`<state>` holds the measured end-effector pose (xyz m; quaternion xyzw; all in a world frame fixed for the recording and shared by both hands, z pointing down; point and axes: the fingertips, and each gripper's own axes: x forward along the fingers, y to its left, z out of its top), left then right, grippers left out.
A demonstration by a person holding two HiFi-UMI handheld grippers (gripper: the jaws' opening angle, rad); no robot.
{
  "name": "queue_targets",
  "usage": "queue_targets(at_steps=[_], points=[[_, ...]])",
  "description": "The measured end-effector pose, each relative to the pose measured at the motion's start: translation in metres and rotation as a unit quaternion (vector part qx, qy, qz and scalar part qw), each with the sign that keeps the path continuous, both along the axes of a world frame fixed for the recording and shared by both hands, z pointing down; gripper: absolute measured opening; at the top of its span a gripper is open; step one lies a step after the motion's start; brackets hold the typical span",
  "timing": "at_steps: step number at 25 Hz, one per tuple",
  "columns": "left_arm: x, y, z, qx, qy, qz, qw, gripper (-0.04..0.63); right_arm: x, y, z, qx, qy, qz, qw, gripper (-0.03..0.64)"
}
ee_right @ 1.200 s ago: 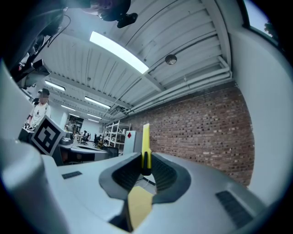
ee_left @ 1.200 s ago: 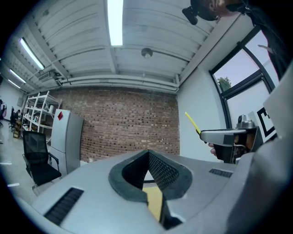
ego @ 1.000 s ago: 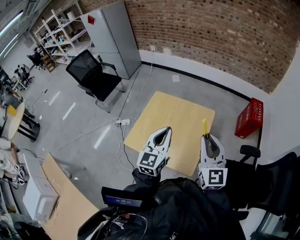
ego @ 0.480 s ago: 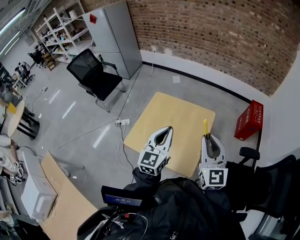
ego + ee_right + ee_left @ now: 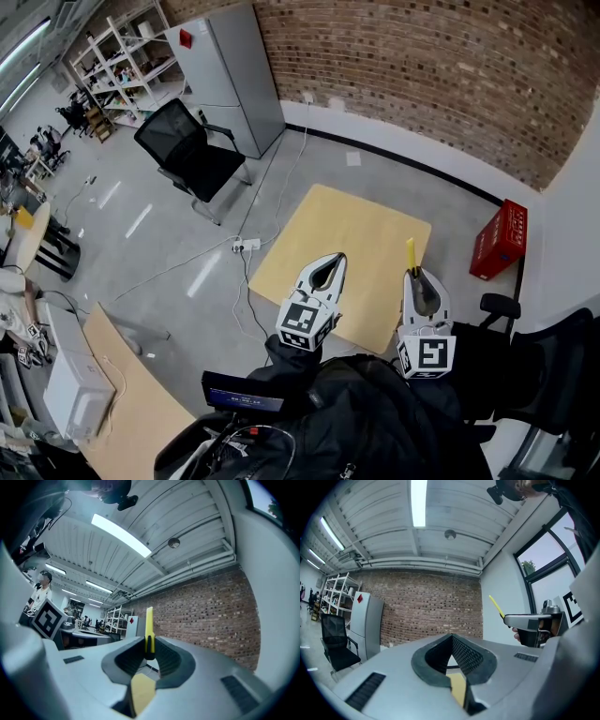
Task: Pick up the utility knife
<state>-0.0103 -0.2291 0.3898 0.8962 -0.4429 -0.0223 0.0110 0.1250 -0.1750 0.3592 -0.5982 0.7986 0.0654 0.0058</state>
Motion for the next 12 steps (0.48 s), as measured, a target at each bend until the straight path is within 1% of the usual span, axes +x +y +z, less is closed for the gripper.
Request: queue_targets(at_steps=[12], points=[[0.0009,0.0010,-0.0031,0.004,0.000,0.002,1.0000,0.000,0.0015,0.0017,-0.0022,0.005,0.002,0.006,1.000,0.069]])
